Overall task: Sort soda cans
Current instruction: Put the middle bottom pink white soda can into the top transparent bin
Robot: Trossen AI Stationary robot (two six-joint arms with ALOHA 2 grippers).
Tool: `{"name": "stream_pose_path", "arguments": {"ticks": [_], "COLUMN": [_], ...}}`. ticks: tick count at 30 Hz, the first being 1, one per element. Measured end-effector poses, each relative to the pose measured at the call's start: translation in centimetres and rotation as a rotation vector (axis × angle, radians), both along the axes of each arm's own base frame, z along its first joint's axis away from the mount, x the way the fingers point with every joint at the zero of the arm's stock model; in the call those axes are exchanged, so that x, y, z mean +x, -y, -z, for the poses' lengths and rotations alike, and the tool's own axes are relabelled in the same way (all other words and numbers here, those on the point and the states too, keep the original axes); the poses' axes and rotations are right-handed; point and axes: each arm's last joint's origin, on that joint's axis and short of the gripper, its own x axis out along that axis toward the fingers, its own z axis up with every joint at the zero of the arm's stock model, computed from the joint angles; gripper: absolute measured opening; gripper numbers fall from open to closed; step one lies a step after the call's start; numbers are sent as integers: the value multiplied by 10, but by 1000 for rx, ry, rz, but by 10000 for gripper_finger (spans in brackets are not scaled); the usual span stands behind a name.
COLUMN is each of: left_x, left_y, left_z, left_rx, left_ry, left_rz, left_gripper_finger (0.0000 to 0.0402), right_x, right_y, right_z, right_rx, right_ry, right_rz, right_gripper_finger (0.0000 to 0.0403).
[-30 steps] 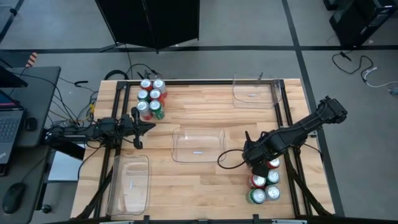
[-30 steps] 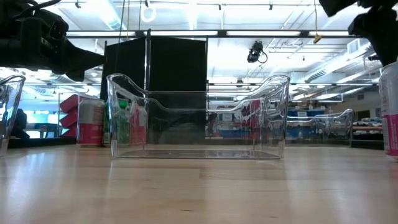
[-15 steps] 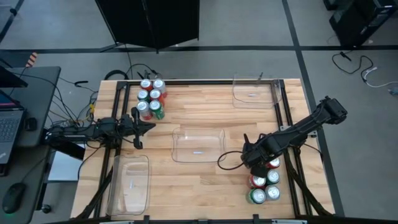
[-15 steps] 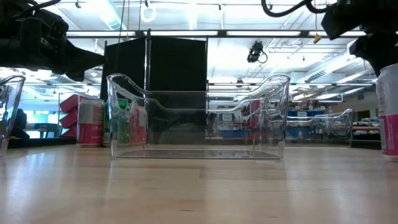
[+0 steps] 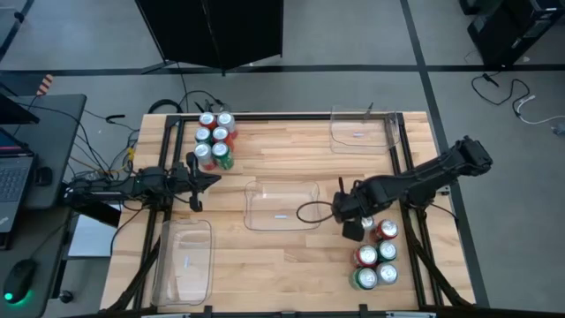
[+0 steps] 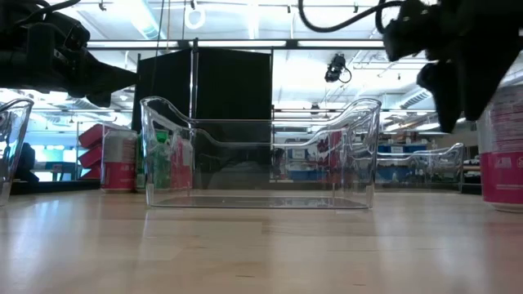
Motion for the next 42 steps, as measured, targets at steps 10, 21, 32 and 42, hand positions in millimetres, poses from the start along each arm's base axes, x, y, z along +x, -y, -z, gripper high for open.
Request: {"name": "stream_pose_path", "arguments": {"ticks": [10,21,32,42], "left_x": [0,0,0,0], "left_y": [0,1,1,1], "left_z": [0,0,0,0], "left_rx": [0,-32,-32,-28], "left_ry": [0,3,3,2], "left_rz": [0,28,33,34], "left_gripper_finger": [11,11,11,11], "right_x": [4,-14,-21,-21], "right_y": [14,-18,-21,-20], "right_z": [-28,-43,-43,-32], "right_rx": [-19,51,-50,-39], "right_ry": [-32,-130,-161,-161], "right_rz": [12,-53,-94,-71], "right_gripper_finger": [338,350,350,350]}}
